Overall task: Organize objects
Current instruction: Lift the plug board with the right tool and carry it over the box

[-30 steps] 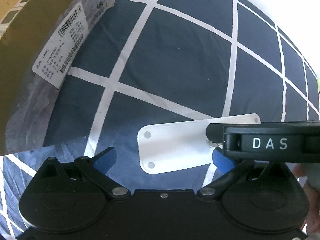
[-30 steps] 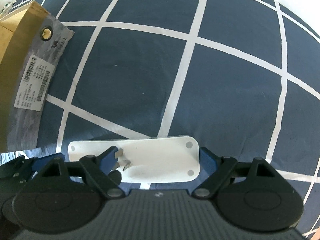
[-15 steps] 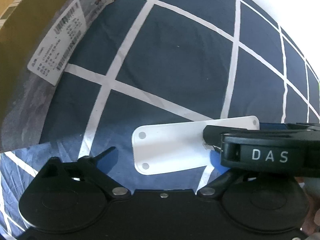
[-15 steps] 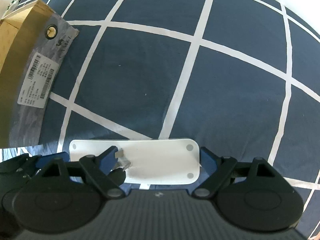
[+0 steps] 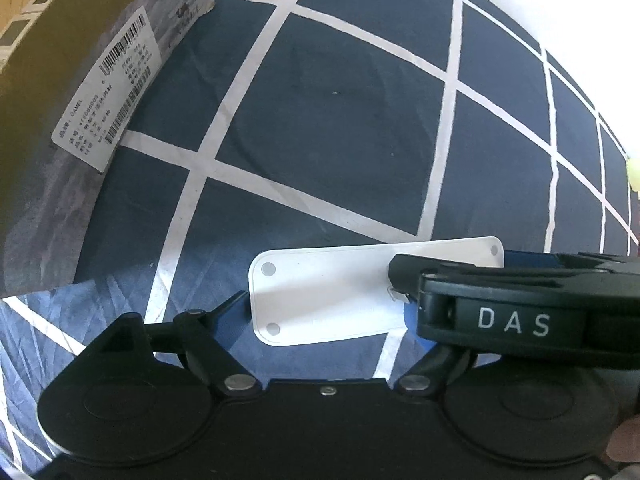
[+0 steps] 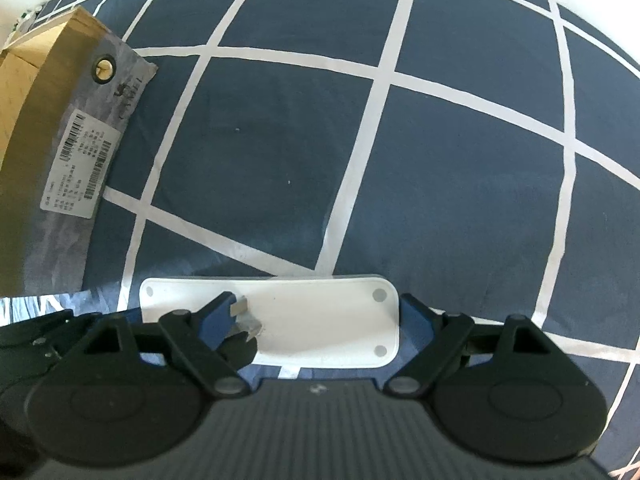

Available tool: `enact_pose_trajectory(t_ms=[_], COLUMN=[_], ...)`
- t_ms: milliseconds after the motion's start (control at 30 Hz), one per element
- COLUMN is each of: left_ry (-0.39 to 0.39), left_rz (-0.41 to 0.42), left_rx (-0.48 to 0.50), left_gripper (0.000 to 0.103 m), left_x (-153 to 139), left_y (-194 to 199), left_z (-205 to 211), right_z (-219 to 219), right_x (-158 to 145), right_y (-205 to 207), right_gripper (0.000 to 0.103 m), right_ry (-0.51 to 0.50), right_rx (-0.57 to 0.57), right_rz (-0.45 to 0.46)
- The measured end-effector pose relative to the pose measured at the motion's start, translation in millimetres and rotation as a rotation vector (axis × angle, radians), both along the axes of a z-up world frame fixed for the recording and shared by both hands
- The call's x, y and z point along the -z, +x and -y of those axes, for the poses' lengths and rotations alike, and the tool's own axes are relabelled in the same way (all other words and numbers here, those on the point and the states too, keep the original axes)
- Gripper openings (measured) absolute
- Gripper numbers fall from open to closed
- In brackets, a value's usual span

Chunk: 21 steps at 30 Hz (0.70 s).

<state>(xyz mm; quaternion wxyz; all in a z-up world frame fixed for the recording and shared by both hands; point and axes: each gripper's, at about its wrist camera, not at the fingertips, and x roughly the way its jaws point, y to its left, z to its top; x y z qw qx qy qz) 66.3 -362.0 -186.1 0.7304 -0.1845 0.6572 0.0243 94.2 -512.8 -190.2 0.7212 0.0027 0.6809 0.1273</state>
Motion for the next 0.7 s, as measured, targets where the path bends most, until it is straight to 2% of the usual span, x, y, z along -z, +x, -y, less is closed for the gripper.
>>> enact_pose_trajectory(t_ms=[167, 400, 700], left_ry=[0.012, 0.037, 0.072], left_rz=[0.031, 0.104, 0.173], left_rx=[0.008, 0.016, 0.017], left_gripper=[0.081, 0.081, 0.081], left_x=[-16, -53, -92], left_y=[-9, -33, -68], left_z=[1, -5, -23], right_z=[0, -6, -28], right_x=[-17, -54, -97], right_y=[-10, -32, -67], right_gripper=[0.086, 0.086, 0.086], right_ry=[0.009, 0.024, 0.049], right_rx=[0.002, 0.009, 0.011], right_rz=[0.03, 0.102, 0.175])
